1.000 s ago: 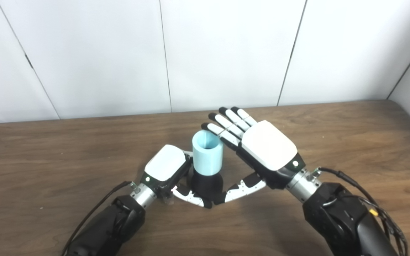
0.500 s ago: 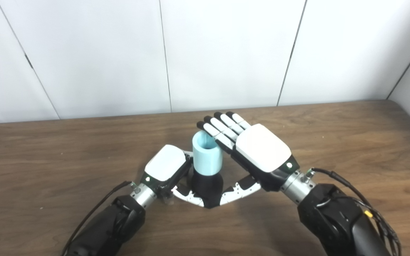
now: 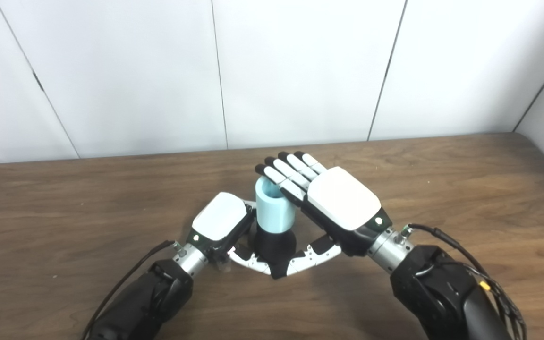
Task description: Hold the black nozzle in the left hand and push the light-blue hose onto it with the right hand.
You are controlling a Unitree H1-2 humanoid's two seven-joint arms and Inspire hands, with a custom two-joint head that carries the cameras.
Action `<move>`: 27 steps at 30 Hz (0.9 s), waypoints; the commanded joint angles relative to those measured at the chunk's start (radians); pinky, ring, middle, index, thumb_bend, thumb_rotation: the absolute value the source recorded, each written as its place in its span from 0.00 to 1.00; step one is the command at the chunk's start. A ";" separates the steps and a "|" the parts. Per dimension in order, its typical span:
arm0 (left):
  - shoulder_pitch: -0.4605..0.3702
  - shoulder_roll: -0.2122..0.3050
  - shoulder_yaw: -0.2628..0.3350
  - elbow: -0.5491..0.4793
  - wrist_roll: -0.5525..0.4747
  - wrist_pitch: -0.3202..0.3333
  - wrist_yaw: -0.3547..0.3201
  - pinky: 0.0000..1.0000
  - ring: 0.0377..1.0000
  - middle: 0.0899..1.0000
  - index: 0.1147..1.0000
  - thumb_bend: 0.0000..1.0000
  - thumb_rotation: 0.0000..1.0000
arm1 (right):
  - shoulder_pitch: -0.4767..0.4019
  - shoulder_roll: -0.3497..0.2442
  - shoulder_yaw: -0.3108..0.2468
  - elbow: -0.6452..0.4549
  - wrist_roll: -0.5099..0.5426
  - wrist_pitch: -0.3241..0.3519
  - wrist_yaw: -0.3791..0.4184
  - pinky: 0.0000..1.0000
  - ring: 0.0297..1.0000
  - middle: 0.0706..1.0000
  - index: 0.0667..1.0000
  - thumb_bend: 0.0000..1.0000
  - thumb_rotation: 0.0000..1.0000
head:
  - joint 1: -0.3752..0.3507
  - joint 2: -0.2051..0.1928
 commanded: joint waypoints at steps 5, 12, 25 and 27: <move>0.205 -0.040 -0.110 0.144 0.040 0.005 -0.089 0.33 0.38 0.41 0.46 0.50 0.00 | -0.032 -0.006 0.003 -0.073 0.022 -0.003 0.038 1.00 1.00 0.99 0.94 0.85 0.87 | -0.001 0.007; 0.206 -0.037 -0.107 0.137 0.035 0.006 -0.095 0.32 0.38 0.40 0.47 0.50 0.00 | -0.008 -0.015 0.012 -0.060 0.036 -0.023 0.030 1.00 0.96 0.85 0.80 0.89 0.81 | -0.004 0.009; 0.212 -0.031 -0.109 0.119 0.037 0.011 -0.100 0.33 0.37 0.40 0.48 0.50 0.00 | -0.002 -0.034 0.039 -0.059 0.034 0.018 0.089 0.94 0.90 0.78 0.75 0.89 0.83 | 0.000 0.019; 0.213 -0.029 -0.109 0.110 0.038 0.018 -0.109 0.33 0.38 0.40 0.47 0.50 0.00 | 0.002 -0.036 0.043 -0.053 0.025 0.024 0.103 0.93 0.90 0.78 0.76 0.89 0.83 | 0.001 0.022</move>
